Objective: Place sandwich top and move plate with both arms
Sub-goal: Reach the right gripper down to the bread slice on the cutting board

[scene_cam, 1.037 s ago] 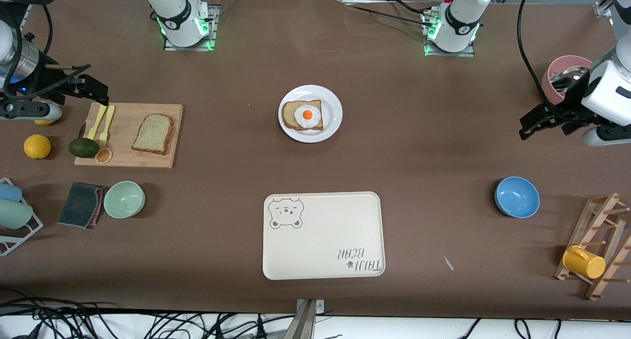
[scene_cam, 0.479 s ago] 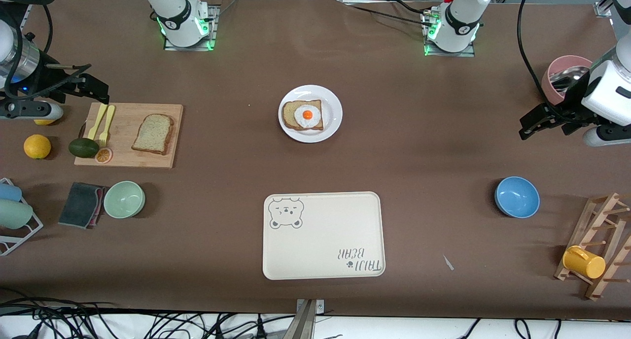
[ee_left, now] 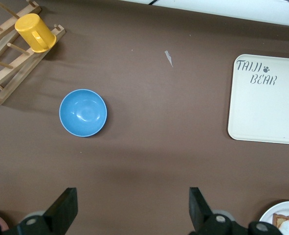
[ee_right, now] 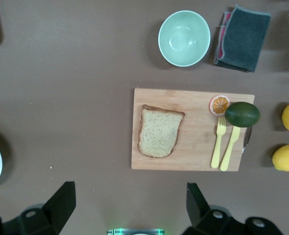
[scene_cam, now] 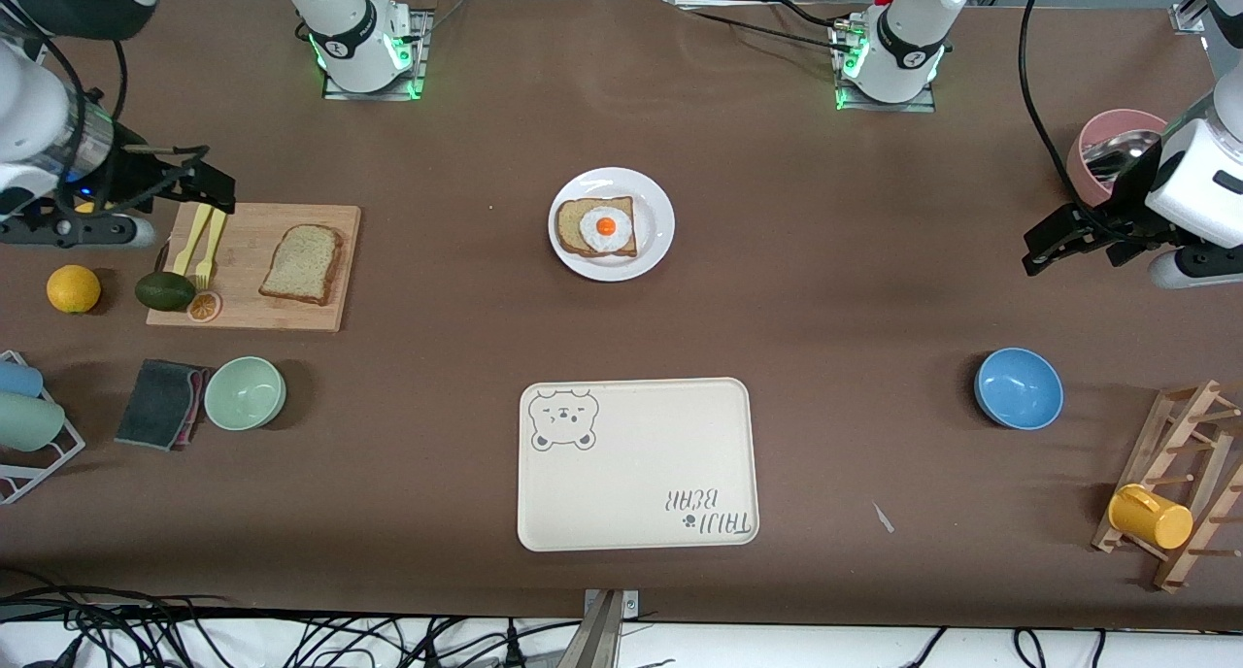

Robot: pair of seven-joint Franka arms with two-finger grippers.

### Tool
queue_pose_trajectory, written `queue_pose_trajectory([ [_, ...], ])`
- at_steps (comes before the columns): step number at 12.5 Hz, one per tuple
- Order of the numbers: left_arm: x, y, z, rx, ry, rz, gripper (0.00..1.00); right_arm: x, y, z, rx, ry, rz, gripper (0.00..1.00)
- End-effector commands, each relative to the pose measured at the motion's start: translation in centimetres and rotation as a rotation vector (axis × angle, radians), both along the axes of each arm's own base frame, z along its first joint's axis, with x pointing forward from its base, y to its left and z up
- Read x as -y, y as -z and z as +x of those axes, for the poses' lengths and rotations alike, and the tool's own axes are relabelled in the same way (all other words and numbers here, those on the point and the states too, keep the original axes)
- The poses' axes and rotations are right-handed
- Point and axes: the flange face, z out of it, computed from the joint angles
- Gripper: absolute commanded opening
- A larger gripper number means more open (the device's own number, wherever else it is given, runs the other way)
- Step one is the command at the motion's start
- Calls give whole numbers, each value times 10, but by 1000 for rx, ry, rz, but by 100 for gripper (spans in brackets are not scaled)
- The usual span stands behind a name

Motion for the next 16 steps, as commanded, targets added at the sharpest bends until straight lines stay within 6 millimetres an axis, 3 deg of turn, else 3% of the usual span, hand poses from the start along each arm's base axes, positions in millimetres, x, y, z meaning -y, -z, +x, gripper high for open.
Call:
queue_pose_trajectory([
  [1, 2, -5, 2, -2, 3, -25, 100, 0, 37, -17, 13, -26, -19, 100],
  [5, 4, -6, 3, 2, 13, -23, 100, 10, 123, -31, 17, -26, -23, 99],
  [10, 3, -3, 4, -4, 6, -22, 100, 10, 211, -53, -26, 9, -20, 99],
  [16, 2, -2, 4, -6, 4, -22, 100, 12, 280, -42, -24, 103, -105, 94],
])
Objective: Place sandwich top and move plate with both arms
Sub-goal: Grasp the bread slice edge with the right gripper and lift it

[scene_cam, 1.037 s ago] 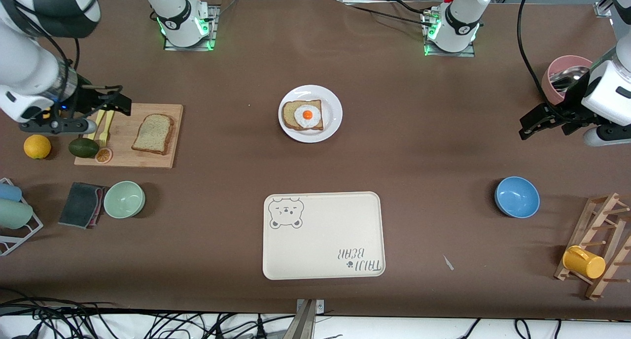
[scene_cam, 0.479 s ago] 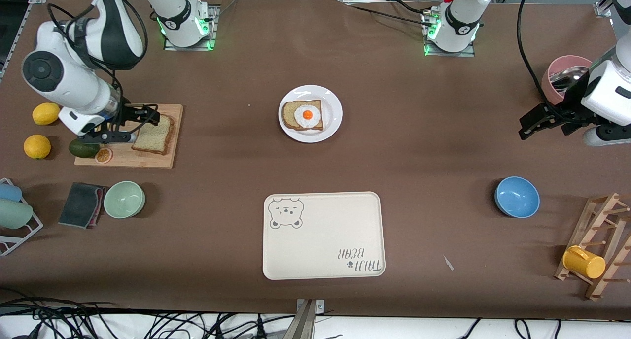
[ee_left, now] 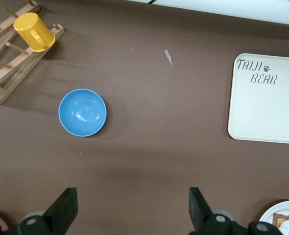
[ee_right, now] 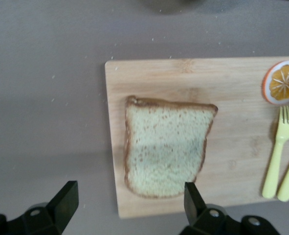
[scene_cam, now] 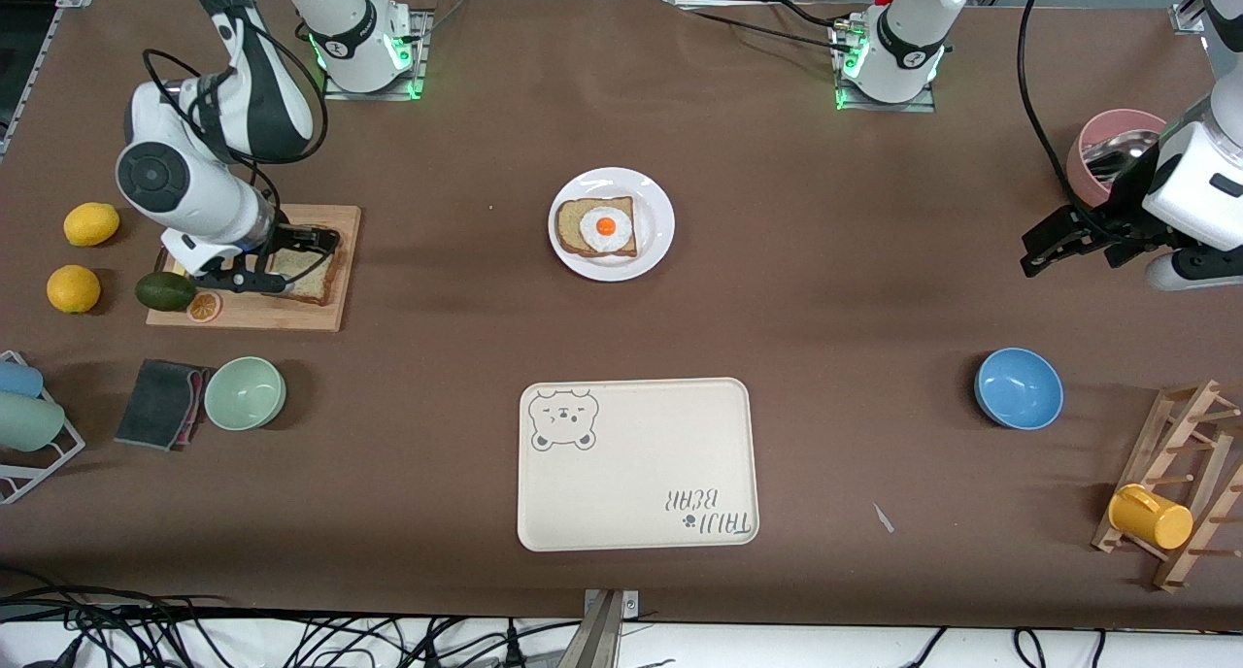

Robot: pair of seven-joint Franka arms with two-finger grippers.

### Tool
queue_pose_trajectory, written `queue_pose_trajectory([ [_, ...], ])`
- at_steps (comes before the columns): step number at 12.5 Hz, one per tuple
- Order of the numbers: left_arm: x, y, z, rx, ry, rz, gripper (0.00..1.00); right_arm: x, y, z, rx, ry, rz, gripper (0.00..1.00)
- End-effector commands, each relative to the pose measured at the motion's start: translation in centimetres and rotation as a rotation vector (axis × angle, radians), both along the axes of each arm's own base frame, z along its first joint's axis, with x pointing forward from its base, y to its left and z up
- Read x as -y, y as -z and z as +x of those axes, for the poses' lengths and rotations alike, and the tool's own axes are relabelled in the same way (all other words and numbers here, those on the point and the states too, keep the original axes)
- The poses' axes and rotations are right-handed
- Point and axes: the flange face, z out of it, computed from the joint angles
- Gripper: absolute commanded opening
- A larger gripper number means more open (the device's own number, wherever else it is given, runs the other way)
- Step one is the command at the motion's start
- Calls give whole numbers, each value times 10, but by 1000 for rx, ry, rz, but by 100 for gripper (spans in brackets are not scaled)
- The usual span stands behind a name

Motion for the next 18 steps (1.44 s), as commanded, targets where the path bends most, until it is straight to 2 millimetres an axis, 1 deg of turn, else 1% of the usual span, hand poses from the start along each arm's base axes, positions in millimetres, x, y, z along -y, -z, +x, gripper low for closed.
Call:
queue_pose_trajectory([
  [1, 2, -5, 3, -2, 1, -23, 100, 1, 28, 4, 11, 26, -29, 83],
  [2, 2, -5, 3, -2, 3, -23, 100, 1, 37, 4, 1, 33, -27, 74],
  [6, 2, -5, 3, -2, 4, -22, 100, 0, 54, 6, -2, 13, -42, 73],
  [8, 2, -5, 3, -2, 3, -23, 100, -3, 69, 5, -5, 17, -58, 72],
  [11, 4, -5, 2, -1, 4, -25, 100, 0, 79, 3, -11, -5, -83, 71],
  [15, 3, -6, 2, -1, 4, -25, 100, -5, 82, 5, 9, 6, -94, 70],
  [17, 3, -5, 3, -2, 4, -25, 100, -7, 85, 4, 9, 21, -102, 67],
  [18, 3, -5, 3, -2, 4, -25, 100, -13, 85, 4, 13, 21, -107, 65],
])
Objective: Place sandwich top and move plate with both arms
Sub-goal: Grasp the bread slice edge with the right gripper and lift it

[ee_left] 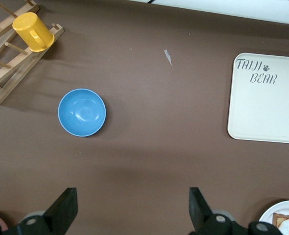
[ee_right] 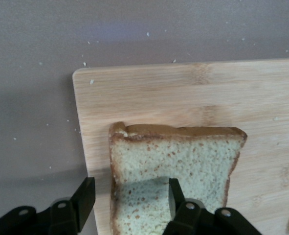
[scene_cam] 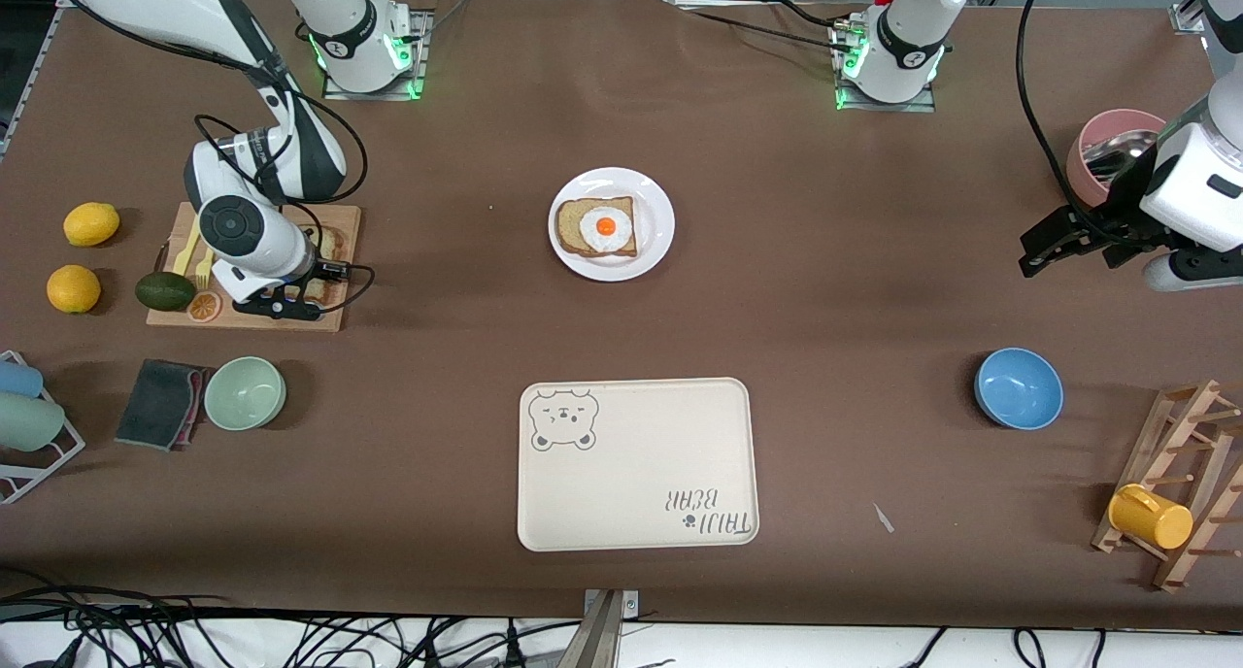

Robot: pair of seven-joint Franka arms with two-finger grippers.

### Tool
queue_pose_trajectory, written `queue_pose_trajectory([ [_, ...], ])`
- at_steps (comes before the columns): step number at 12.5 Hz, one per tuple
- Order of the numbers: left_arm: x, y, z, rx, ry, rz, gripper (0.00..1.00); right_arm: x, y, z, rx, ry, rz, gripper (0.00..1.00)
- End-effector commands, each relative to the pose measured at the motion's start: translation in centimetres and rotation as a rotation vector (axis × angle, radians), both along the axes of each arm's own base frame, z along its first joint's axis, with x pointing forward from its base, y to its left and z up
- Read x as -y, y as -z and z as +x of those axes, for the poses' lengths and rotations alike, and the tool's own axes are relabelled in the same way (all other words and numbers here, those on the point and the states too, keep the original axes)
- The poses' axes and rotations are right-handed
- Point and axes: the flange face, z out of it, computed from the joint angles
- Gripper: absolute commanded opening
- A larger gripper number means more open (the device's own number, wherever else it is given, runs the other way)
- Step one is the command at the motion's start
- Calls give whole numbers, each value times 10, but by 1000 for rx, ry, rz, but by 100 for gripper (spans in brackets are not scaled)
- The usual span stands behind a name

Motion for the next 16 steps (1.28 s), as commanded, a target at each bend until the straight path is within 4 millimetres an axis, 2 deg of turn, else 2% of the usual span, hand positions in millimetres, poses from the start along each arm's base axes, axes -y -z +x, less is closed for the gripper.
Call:
queue_pose_trajectory([
  [1, 3, -5, 2, -1, 4, -25, 100, -10, 2, 2, 23, 8, -27, 65],
  [4, 2, -6, 2, 0, 2, -25, 100, -11, 6, 1, 18, 17, -34, 55],
  [7, 1, -5, 2, -1, 1, -25, 100, -11, 7, 1, 14, 18, -36, 52],
  [9, 1, -5, 2, -1, 1, -25, 100, -10, 7, 0, 10, 19, -38, 34],
  [11, 1, -6, 2, 0, 1, -25, 100, -10, 7, 0, 7, 18, -39, 21],
  [13, 1, -5, 2, -1, 1, -25, 100, -15, 11, -2, 2, -21, -55, 0],
  [16, 1, -5, 2, -1, 1, -25, 100, -18, 11, -3, -7, -45, -72, 0],
])
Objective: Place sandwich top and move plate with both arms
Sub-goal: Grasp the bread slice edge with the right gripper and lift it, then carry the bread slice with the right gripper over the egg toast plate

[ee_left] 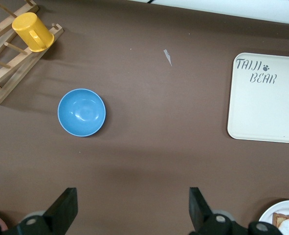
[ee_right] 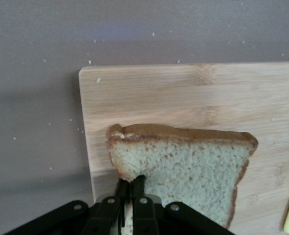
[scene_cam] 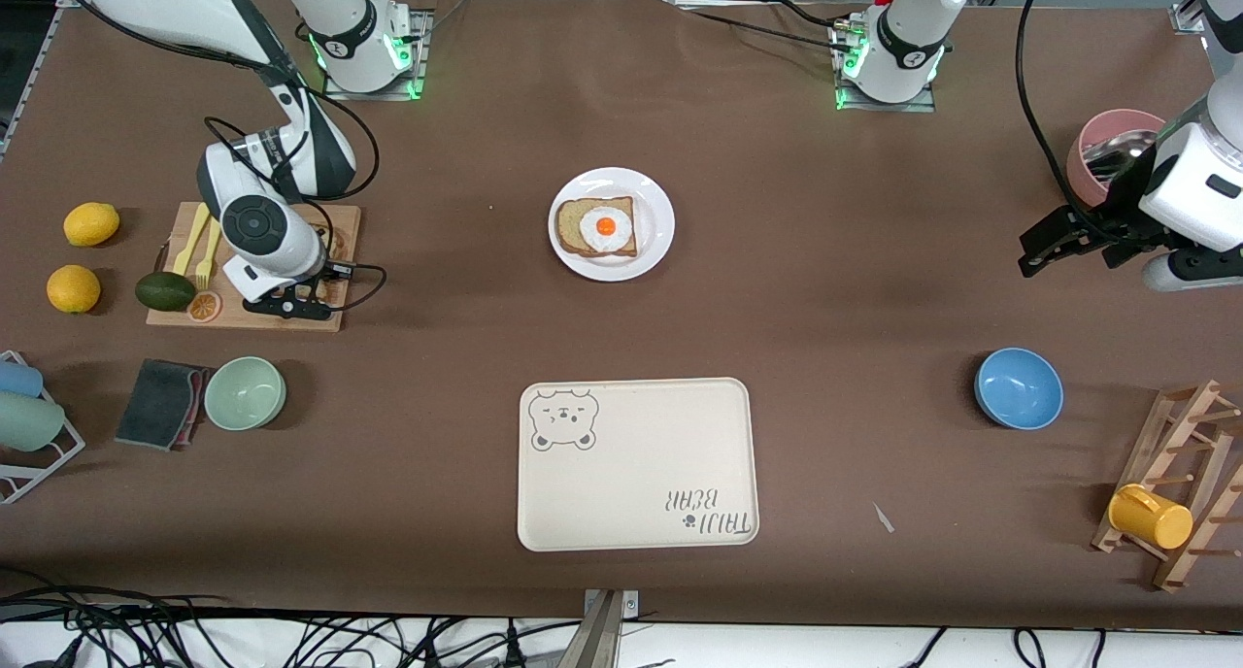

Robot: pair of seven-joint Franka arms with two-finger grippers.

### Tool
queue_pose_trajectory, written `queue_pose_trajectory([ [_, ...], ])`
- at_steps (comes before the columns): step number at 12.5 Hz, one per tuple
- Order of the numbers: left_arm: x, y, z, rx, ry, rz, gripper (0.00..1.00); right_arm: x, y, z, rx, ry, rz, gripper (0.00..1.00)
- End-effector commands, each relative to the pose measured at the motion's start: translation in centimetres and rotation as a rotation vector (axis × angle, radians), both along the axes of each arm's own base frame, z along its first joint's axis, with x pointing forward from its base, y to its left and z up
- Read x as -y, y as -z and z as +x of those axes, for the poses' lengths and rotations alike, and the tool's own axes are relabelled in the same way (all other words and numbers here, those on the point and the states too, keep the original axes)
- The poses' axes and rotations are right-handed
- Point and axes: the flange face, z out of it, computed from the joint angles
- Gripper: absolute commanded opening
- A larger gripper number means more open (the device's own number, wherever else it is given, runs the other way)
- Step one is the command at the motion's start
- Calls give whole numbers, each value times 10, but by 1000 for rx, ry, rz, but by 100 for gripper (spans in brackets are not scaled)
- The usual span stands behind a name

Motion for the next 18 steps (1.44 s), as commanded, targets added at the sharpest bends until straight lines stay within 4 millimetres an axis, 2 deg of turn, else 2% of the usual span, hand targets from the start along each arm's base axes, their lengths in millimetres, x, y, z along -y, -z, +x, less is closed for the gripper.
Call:
queue_pose_trajectory([
  [1, 1, -5, 2, -1, 0, -25, 100, -4, 6, 0, -6, -7, -19, 0],
  [4, 1, -5, 2, -1, 0, -25, 100, -11, 0, 2, 8, -47, -35, 0],
  [6, 1, -5, 2, -1, 0, -25, 100, -10, -19, 17, -20, -26, -77, 0],
  [7, 1, -5, 2, -1, 0, -25, 100, -18, -28, 21, -41, 4, -106, 0],
  [9, 1, -5, 2, -1, 0, -25, 100, -52, -36, 21, -23, 24, -135, 0],
  [11, 1, -5, 2, -1, 0, -25, 100, -93, -50, 25, 2, 38, -164, 0],
  [14, 1, -5, 2, -1, 0, -25, 100, -191, -71, 2, -6, -29, -134, 0],
  [16, 1, -5, 2, -1, 0, -25, 100, -244, -104, -1, -1, -41, -44, 0],
  [18, 1, -5, 2, -1, 0, -22, 100, -316, -133, -16, 48, -140, 22, 0],
])
